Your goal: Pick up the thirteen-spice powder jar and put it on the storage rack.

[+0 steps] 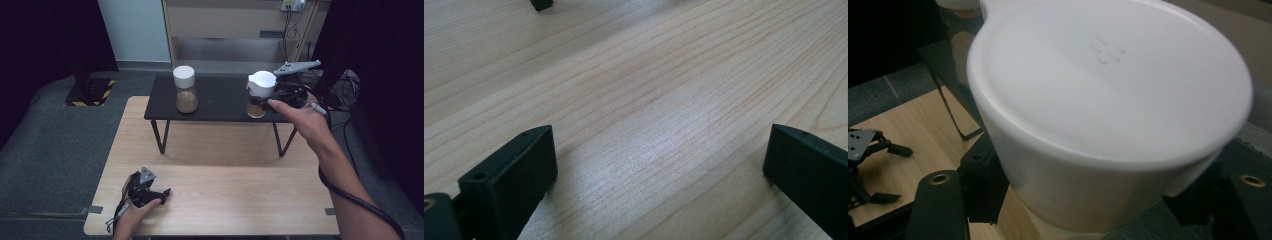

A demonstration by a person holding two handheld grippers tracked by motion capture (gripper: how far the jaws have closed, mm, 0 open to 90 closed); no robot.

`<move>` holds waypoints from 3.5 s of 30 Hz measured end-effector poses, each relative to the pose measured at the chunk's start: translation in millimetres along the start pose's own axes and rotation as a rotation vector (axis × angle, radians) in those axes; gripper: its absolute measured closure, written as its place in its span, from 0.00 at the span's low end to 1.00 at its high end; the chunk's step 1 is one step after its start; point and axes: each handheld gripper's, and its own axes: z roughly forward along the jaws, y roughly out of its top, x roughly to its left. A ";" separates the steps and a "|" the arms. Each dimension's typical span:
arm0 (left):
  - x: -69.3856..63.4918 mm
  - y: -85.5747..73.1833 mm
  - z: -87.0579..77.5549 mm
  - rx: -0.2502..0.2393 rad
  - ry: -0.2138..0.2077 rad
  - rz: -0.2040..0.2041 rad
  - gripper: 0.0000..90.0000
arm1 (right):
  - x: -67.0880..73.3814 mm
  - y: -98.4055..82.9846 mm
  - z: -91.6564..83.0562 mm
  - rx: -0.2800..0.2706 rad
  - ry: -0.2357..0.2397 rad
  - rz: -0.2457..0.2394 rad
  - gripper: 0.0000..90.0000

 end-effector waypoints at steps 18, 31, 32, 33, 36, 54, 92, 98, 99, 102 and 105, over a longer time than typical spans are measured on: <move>0.1 0.1 0.0 0.001 0.000 0.001 0.00 | -9.2 5.9 34.8 0.028 -0.026 0.012 0.35; 0.1 0.1 0.0 0.000 0.000 0.001 0.00 | -13.2 0.5 48.3 0.033 -0.033 0.036 0.35; 0.1 0.1 0.0 0.001 0.000 0.001 0.00 | -13.4 0.5 48.6 0.033 -0.033 0.037 0.35; 0.1 0.1 0.0 0.001 0.000 0.000 0.00 | -13.5 0.6 48.9 0.034 -0.031 0.040 0.35; 0.1 0.1 0.0 0.001 0.000 0.001 0.00 | -13.6 0.3 50.2 0.040 -0.033 0.040 0.35; -0.5 -0.1 -0.1 0.000 0.002 0.000 0.00 | -19.9 -4.9 51.3 0.025 -0.018 0.068 0.35; -0.2 0.1 0.0 0.001 0.001 0.000 0.00 | -17.9 -8.4 30.3 0.038 -0.034 0.034 0.07; -0.2 0.1 0.0 0.000 0.001 0.000 0.00 | -14.3 -9.6 18.7 0.040 -0.029 0.019 0.06; -0.2 0.1 0.0 0.000 0.001 0.000 0.00 | -12.9 -9.3 16.7 0.045 -0.025 0.016 0.06; -0.2 0.0 0.0 0.000 0.001 -0.001 0.00 | -9.6 -9.2 12.4 0.051 -0.022 0.009 0.06; -0.3 0.0 0.0 0.000 0.001 -0.001 0.00 | -6.1 -9.7 7.8 0.060 -0.024 0.006 0.06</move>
